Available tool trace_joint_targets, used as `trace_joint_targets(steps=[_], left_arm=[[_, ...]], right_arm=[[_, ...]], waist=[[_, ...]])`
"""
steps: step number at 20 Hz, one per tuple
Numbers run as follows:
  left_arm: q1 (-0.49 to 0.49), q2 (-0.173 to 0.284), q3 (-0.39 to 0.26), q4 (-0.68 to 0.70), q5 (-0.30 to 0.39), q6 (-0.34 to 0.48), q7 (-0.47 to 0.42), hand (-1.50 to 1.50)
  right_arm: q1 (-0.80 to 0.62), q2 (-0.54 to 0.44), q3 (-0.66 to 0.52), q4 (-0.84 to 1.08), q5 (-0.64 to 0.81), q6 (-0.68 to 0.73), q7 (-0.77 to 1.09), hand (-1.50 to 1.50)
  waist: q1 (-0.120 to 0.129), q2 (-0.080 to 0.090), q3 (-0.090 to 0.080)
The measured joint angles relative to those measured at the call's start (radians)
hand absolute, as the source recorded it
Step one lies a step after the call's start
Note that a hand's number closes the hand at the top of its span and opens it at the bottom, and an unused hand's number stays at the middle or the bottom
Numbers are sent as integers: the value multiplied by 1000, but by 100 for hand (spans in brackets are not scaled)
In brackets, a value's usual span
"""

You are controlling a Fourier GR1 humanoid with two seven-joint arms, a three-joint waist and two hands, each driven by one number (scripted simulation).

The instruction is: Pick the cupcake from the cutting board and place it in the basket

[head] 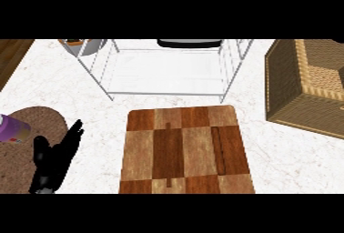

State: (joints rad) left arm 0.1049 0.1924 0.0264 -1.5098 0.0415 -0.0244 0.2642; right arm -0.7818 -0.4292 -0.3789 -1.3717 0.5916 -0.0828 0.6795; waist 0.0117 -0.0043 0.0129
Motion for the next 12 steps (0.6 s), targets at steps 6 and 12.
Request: trace_joint_targets(steps=[6, 12], left_arm=[[-2, 8, 16, 14, 8, -19, -11, 0], [15, -8, 5, -6, -14, -1, -26, 0]], right_arm=[[35, -7, -57, 113, -67, -45, -144, 150], [83, -78, -59, 208, 5, -78, -168, 150]], waist=[[-1, -1, 0], [-2, -1, -1]])
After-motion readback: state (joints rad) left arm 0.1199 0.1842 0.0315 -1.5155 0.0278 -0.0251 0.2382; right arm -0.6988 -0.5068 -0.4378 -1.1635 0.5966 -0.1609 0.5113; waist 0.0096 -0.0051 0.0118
